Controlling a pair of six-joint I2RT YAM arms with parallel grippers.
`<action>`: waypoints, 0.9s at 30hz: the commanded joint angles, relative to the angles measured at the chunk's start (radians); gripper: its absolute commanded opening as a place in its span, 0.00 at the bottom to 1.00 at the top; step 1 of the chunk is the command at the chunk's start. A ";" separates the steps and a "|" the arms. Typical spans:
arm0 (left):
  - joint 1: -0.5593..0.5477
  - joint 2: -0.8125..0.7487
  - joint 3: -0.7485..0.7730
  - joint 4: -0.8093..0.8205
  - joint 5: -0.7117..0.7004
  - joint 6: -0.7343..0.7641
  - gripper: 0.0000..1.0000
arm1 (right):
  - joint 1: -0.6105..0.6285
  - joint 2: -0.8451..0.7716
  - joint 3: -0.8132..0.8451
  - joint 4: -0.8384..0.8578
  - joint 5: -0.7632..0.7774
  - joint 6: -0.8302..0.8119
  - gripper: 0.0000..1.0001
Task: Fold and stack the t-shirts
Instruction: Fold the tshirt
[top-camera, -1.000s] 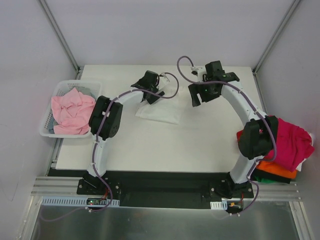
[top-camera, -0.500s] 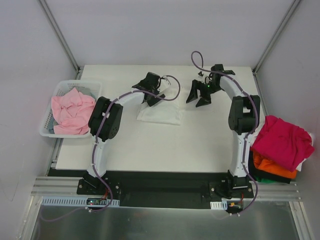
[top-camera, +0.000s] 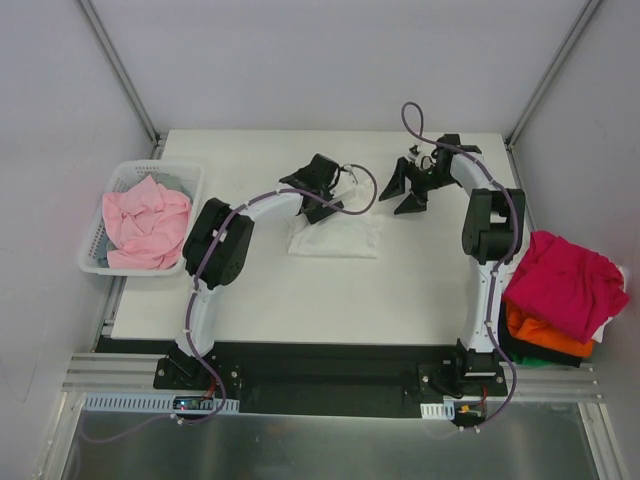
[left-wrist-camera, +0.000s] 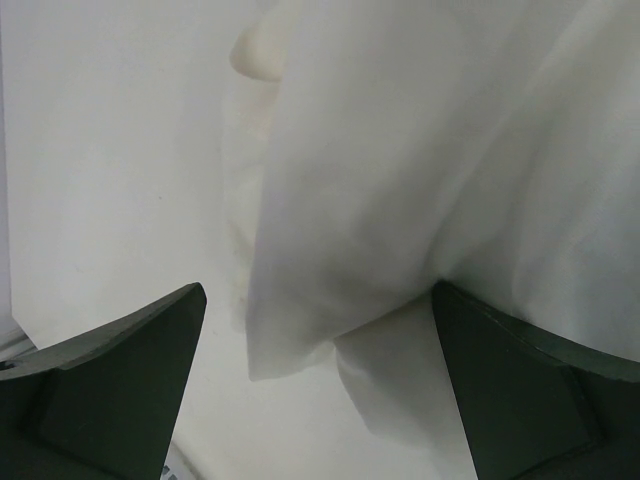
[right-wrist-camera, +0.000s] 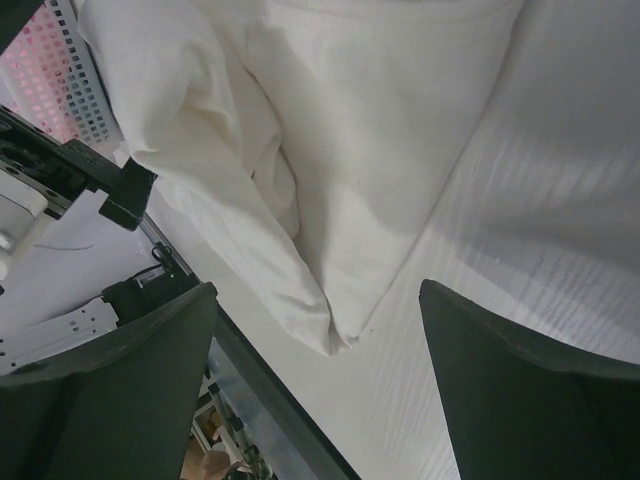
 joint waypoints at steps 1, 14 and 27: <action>-0.039 -0.036 -0.036 -0.138 0.011 -0.020 0.99 | -0.021 0.002 0.010 0.016 -0.090 -0.012 0.86; -0.097 -0.059 -0.006 -0.218 -0.008 -0.066 0.99 | -0.049 0.042 -0.046 0.028 -0.148 -0.068 0.89; -0.108 -0.068 0.008 -0.236 -0.011 -0.080 0.99 | -0.051 0.096 -0.024 0.069 -0.234 -0.036 0.92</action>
